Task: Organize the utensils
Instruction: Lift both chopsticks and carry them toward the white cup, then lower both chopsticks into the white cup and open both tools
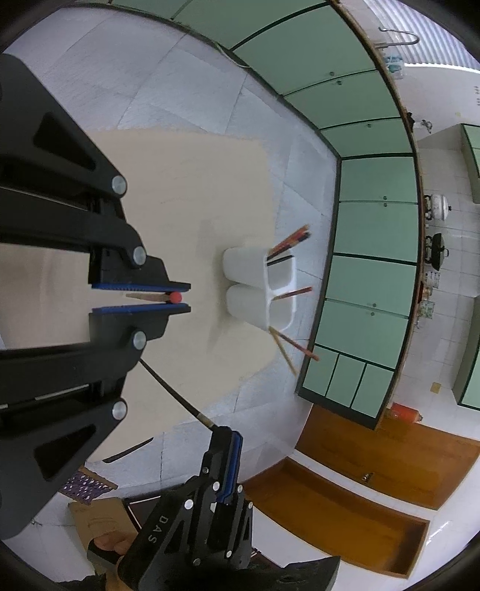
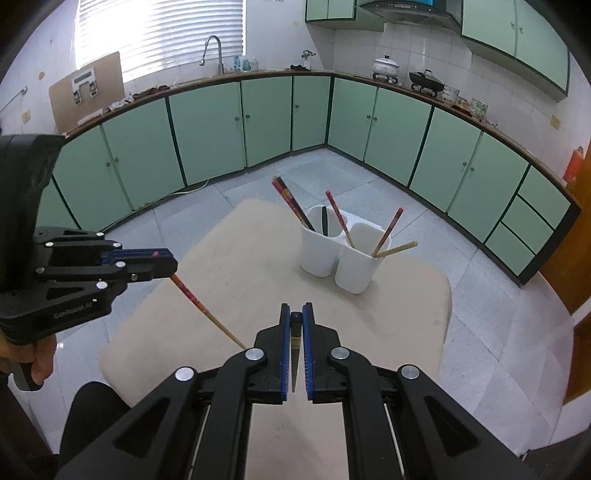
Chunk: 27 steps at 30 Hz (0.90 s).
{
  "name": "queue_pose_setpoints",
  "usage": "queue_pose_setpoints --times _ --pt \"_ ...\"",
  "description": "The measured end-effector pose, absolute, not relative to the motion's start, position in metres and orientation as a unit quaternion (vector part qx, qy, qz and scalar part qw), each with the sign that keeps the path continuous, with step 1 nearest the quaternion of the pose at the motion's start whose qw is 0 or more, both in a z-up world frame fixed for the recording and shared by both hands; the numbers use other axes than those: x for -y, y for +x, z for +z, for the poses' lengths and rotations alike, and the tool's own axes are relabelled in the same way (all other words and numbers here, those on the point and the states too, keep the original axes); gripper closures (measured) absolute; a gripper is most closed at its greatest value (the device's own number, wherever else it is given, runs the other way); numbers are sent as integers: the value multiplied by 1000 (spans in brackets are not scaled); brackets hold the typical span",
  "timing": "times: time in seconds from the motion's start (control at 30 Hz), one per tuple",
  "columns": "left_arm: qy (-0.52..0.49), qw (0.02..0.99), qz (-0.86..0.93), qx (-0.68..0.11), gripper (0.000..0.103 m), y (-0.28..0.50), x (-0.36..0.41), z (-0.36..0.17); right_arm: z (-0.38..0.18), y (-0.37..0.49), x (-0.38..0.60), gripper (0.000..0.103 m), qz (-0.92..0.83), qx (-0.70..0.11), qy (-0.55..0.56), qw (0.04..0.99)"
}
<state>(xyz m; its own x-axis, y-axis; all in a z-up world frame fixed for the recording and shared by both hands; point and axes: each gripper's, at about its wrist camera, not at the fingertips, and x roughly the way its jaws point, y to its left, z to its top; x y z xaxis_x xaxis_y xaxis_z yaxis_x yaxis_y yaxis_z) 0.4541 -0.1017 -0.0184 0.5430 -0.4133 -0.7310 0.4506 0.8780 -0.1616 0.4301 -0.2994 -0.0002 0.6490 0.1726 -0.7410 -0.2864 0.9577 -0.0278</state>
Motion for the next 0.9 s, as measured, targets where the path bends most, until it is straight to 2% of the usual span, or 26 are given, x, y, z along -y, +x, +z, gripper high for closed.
queue_pose_setpoints --times 0.6,0.9 --pt "14 916 -223 -334 98 539 127 96 110 521 320 97 86 -353 -31 931" --pt "-13 923 -206 -326 98 603 141 91 117 581 331 97 61 -339 -15 939"
